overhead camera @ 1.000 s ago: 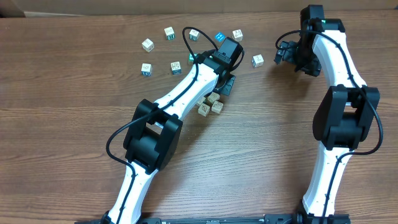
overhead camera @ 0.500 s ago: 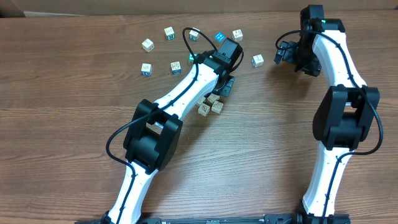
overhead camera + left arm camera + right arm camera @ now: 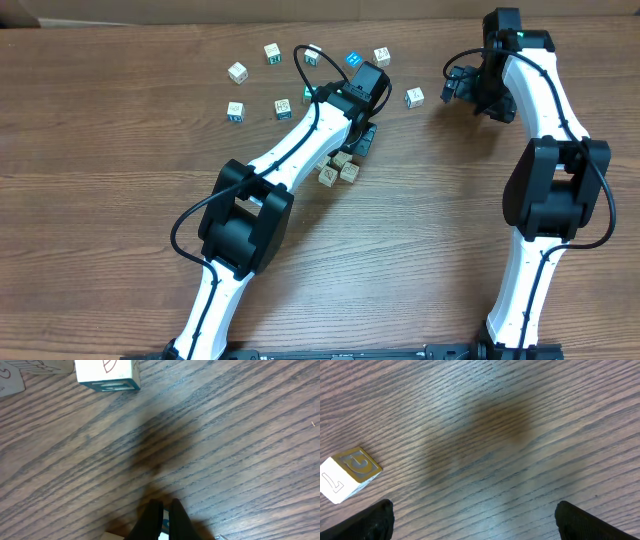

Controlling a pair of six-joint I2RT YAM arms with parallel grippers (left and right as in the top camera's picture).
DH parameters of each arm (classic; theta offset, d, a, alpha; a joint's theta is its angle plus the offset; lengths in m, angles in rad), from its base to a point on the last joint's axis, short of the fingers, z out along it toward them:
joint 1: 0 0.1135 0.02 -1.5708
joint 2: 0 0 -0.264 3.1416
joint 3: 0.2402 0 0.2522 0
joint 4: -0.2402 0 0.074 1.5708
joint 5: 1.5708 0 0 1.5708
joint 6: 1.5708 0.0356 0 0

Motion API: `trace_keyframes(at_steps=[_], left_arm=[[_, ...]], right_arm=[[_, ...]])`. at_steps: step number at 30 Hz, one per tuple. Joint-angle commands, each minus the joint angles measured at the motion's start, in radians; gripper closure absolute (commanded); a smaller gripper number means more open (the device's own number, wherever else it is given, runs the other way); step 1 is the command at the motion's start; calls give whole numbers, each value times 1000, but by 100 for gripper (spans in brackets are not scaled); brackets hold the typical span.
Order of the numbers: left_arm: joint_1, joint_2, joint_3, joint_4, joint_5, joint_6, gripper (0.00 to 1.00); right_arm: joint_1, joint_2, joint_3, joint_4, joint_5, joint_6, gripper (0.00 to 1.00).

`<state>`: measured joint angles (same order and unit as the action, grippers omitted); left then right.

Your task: Form a circle

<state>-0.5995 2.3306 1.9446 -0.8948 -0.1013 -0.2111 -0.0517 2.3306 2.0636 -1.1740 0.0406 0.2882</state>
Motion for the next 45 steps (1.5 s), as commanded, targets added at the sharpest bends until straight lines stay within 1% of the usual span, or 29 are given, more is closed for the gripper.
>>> trace_keyframes(at_steps=[1,9,12,16,20,24,25,27,29,30,35,36,40,45], left_arm=[[3,21,6,-3,5,-26,96],[4,21,6,5,4,-40,96],[9,20,13,29,-10,-56,93],[34,18,73,31,-13,-85,89],[66,16,164,-8,3,-108,88],[93,16,263,-95,5,-108,88],[104,16,300,-150,16,-107,89],[114,16,325,-218,40,-107,93],[120,16,327,-282,63,-107,96],[121,16,327,-341,80,-106,96],[121,16,327,-506,84,-64,96],[121,16,327,-540,84,-51,95],[123,16,327,-646,84,-7,88],[124,16,327,-775,83,-2,85]], right_arm=[[0,-25,22,2,2,4,0],[0,-25,22,2,2,4,0],[0,-25,22,2,2,4,0],[0,-25,22,2,3,4,0],[0,-25,22,2,2,4,0],[0,-25,22,2,2,4,0],[0,-25,22,2,3,4,0],[0,-25,22,2,2,4,0],[0,-25,22,2,2,4,0],[0,-25,22,2,2,4,0],[0,-25,22,2,2,4,0],[0,-25,22,2,2,4,0],[0,-25,22,2,2,4,0],[0,-25,22,2,2,4,0]])
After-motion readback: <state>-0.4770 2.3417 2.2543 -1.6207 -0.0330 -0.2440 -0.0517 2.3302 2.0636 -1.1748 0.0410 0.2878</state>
